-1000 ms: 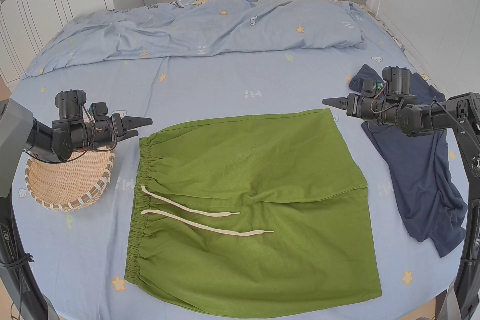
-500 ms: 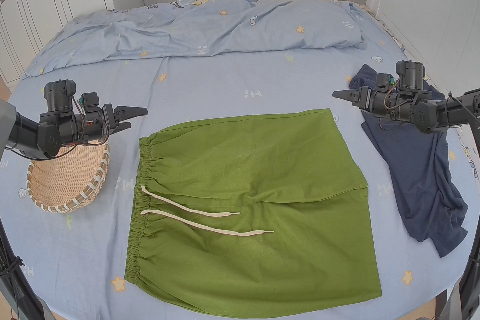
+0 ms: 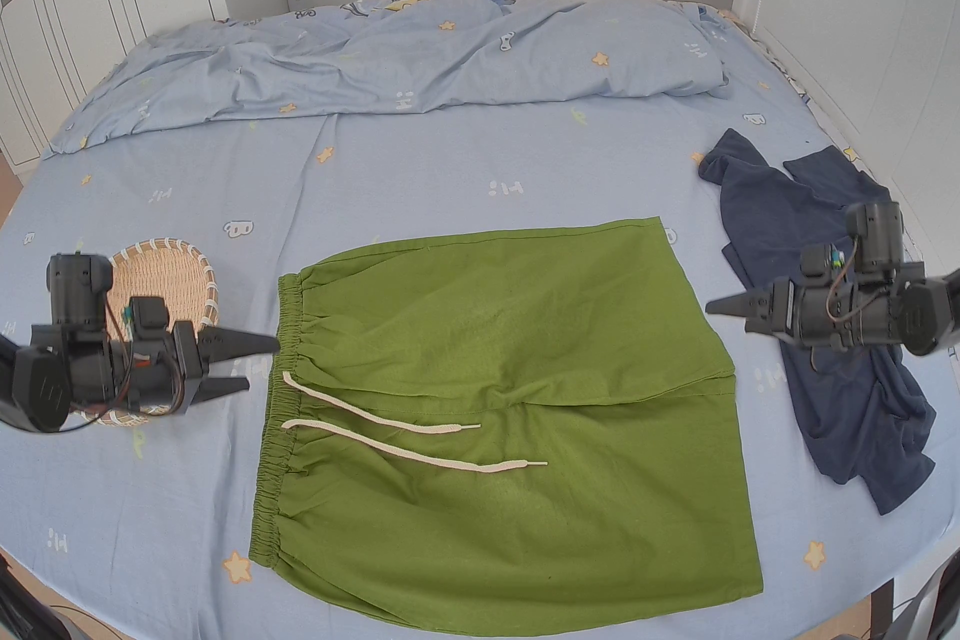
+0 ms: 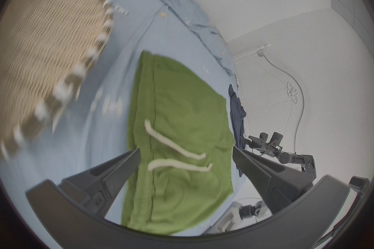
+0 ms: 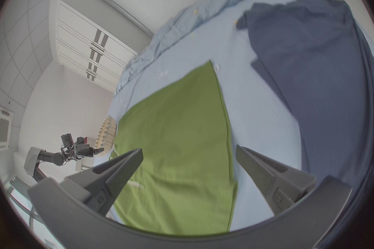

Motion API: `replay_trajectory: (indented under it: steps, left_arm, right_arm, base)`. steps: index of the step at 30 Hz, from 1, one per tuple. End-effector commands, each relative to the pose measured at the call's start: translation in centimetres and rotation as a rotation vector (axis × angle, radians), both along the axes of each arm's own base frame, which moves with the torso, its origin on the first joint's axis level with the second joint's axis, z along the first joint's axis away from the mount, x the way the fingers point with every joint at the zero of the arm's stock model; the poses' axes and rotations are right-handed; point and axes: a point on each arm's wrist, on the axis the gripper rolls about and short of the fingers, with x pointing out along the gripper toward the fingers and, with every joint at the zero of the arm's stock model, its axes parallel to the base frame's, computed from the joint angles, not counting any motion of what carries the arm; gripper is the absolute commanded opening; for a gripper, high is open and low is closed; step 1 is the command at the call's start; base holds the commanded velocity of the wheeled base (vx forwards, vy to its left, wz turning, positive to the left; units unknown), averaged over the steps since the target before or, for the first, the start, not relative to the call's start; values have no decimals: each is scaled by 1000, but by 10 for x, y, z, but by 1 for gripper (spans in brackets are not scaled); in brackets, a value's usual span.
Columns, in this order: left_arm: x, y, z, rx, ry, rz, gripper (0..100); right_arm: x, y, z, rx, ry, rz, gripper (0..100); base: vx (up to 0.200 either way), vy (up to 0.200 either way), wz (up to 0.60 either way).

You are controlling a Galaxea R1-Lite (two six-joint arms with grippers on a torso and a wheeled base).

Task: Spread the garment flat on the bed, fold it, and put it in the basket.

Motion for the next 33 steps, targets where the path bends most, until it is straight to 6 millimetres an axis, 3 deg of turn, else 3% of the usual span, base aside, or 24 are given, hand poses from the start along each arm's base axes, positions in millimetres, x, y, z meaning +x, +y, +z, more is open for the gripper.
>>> replay_trajectory:
  steps: [1,5,13,26,33]
  left_arm:
    - [-97,-9,-28,-84,165,-20,100]
    - [-116,-11,-48,-118,254,-59,100]
    - [-134,-12,-66,-70,284,-103,100]
    - [-121,4,-108,60,333,-153,100]
    - [-119,5,-110,64,326,-161,100]
  right_arm:
    - [-107,-3,-19,12,119,22,100]
    - [-125,-3,-34,6,186,28,100]
    - [-149,2,-47,-2,247,60,100]
    - [-163,0,-61,3,243,54,100]
    - [-163,0,-62,1,243,57,100]
  base:
    - [0,0,0]
    - [0,0,0]
    - [0,0,0]
    - [0,0,0]
    - [0,0,0]
